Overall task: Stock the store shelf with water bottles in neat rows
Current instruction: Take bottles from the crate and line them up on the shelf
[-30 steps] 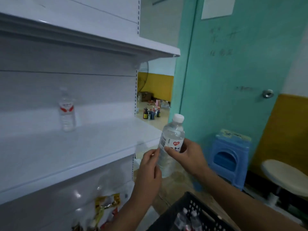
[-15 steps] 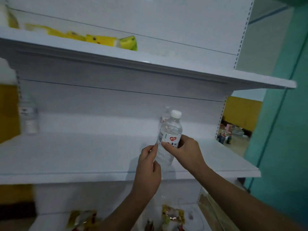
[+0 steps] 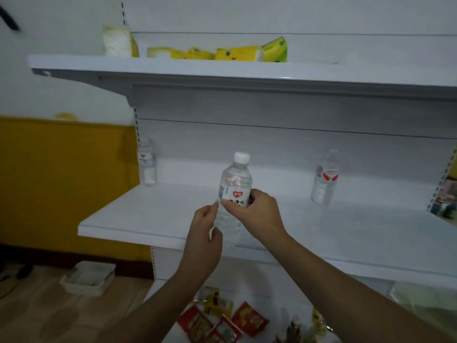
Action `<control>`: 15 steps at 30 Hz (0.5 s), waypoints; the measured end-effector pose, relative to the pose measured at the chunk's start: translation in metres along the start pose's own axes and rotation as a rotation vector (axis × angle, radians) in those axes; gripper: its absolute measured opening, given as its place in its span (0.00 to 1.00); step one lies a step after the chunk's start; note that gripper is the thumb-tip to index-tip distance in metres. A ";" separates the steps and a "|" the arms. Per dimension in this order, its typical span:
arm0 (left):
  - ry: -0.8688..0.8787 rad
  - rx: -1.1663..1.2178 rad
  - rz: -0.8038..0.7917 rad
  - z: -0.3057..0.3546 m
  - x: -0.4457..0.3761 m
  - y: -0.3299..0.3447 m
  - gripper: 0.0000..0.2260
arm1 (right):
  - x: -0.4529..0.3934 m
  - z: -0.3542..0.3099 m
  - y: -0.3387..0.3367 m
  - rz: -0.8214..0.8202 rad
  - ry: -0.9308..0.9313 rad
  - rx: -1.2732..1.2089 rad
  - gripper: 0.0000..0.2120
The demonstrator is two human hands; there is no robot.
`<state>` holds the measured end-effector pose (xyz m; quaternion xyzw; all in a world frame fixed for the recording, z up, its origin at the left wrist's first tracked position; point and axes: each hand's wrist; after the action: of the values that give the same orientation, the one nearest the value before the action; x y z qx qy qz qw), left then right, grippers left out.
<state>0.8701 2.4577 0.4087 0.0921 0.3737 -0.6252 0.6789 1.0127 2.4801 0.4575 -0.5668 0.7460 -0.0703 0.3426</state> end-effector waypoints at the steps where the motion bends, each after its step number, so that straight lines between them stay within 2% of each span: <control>1: -0.019 -0.006 0.009 -0.005 0.000 -0.005 0.24 | -0.005 -0.002 0.008 -0.034 -0.003 0.003 0.17; 5: -0.060 -0.022 0.067 -0.028 -0.005 -0.015 0.23 | -0.022 -0.009 0.036 -0.136 -0.060 0.026 0.18; 12: -0.071 -0.083 0.089 -0.065 -0.032 -0.006 0.23 | -0.063 0.008 0.071 -0.163 -0.083 0.033 0.24; 15: -0.135 -0.135 0.041 -0.086 -0.045 0.004 0.26 | -0.084 0.022 0.084 -0.161 -0.085 0.048 0.25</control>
<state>0.8425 2.5445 0.3746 0.0114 0.3664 -0.5893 0.7200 0.9692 2.5908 0.4356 -0.6191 0.6808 -0.0915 0.3805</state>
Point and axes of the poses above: each hand's wrist, its own x-axis away from the middle knuckle, its own y-axis out of the palm, z = x × y, and after that the axes turned 4 degrees about x, right-handed
